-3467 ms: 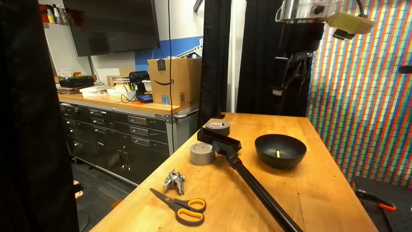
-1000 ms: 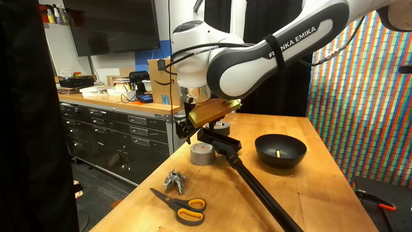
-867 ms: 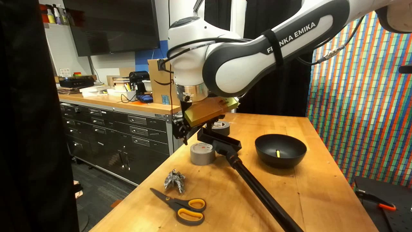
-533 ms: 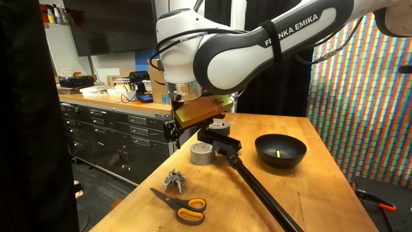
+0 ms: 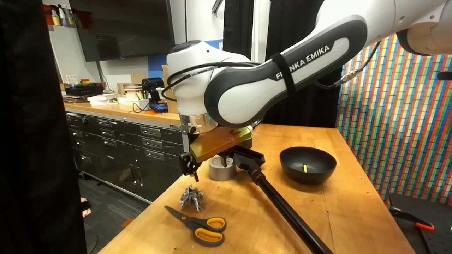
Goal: Put the masking tape in the bowl
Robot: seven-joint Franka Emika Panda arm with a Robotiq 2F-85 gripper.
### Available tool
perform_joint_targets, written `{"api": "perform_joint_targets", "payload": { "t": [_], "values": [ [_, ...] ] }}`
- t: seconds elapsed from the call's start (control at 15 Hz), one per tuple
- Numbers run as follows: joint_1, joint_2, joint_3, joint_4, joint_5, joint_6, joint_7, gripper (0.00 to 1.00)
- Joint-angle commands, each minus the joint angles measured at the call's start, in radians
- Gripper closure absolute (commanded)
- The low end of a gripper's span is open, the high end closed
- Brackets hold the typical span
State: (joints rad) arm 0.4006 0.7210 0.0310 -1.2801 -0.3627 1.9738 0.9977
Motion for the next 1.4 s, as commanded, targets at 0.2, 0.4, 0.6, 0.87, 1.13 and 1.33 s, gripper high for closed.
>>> {"api": "perform_joint_targets", "payload": {
  "t": [0.2, 0.4, 0.6, 0.87, 1.13, 1.33],
  "values": [
    [-0.026, 0.057, -0.048, 0.031, -0.001, 0.05, -0.073, 0.0],
    [-0.043, 0.056, -0.066, 0.021, -0.005, 0.07, -0.114, 0.0],
    [-0.05, 0.057, -0.077, 0.021, -0.009, 0.075, -0.142, 0.0],
    [-0.058, 0.061, -0.079, 0.023, -0.001, 0.074, -0.171, 0.0],
    [-0.063, 0.068, -0.072, 0.026, 0.016, 0.069, -0.188, 0.0],
    [-0.069, 0.071, -0.061, 0.03, 0.04, 0.056, -0.192, 0.0]
  ]
}}
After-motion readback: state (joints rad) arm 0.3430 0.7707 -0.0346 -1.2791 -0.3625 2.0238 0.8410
